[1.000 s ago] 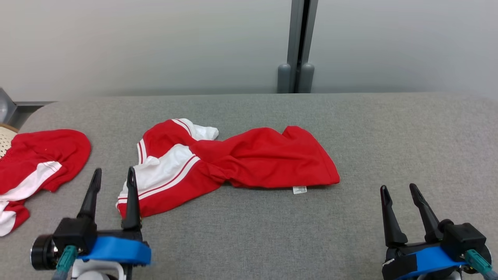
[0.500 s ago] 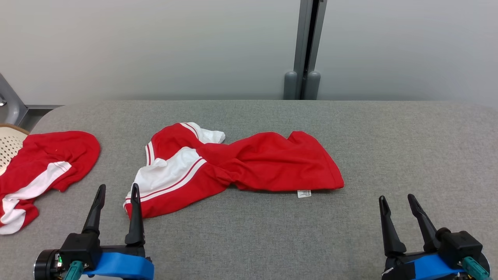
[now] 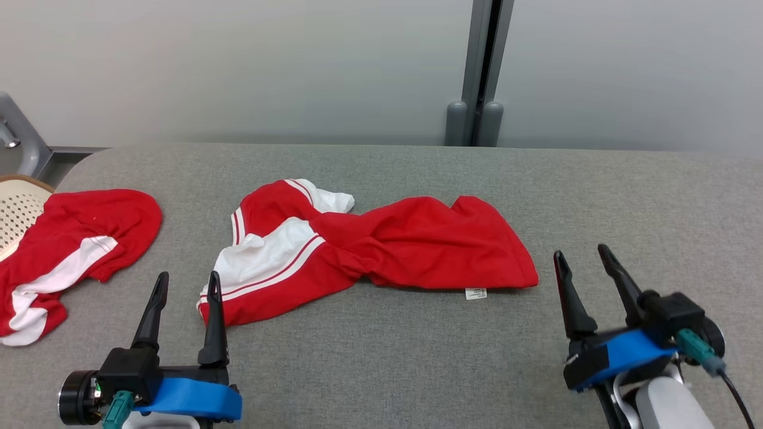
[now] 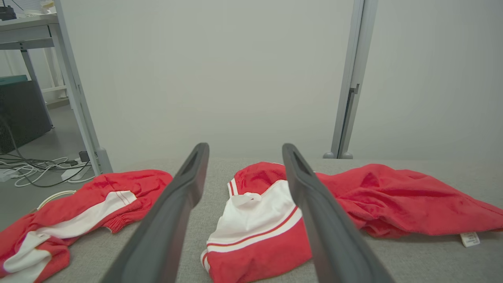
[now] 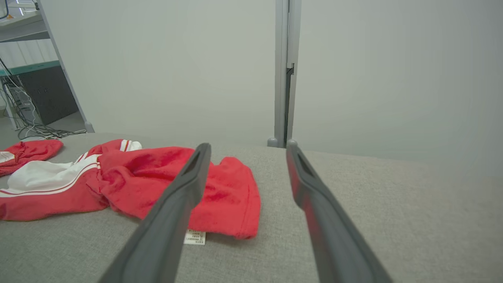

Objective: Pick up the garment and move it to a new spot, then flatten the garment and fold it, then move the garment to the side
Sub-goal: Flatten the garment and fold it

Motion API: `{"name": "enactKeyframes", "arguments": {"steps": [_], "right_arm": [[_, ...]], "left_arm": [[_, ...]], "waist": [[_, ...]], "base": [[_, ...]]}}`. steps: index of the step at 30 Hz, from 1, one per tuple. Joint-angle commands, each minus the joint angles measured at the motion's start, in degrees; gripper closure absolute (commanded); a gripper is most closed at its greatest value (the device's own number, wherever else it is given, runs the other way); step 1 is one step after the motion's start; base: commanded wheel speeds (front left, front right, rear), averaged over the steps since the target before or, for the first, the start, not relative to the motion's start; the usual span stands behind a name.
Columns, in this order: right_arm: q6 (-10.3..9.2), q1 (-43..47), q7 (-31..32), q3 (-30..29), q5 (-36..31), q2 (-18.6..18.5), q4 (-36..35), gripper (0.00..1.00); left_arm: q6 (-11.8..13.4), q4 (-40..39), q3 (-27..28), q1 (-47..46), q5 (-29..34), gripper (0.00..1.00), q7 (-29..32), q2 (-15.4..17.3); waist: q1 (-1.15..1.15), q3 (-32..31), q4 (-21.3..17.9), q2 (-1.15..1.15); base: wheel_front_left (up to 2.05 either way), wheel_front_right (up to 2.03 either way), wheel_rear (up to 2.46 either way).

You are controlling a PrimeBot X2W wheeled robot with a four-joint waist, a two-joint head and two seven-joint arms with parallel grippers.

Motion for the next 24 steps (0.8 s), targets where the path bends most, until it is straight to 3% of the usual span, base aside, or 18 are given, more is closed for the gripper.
{"name": "enactKeyframes", "arguments": {"steps": [1, 13, 19, 24], "right_arm": [[0.0, -3.36, 0.13, 0.58, -0.2, -0.79, 1.87, 0.0], [0.01, -20.18, 0.03, 0.05, -1.27, -2.94, 25.94, 0.0], [0.01, -22.84, -0.05, -0.09, -0.5, -2.22, 36.26, 0.0], [0.01, -21.99, -0.08, -0.64, 0.56, -1.0, 39.64, 0.0]], "left_arm": [[-0.17, -0.16, -0.05, -1.28, 0.2, 0.0, -0.14, -0.16], [-0.43, -1.17, -1.94, -5.05, 0.34, 0.0, -0.15, -1.61], [-0.2, -1.32, -2.22, -6.08, 0.51, 0.0, -0.15, -1.92], [-0.1, -0.88, -2.21, -6.61, 0.52, 0.0, -0.15, -2.07]], "waist": [[0.0, 0.76, 0.73, 0.0], [0.0, 6.54, 5.49, 0.0], [0.0, 8.18, 6.53, 0.0], [0.0, 8.38, 6.51, 0.0]], "base": [[0.0, 0.0, 0.0], [0.0, 0.0, 0.0], [0.0, 0.0, 0.0], [0.0, 0.0, 0.0]]}}
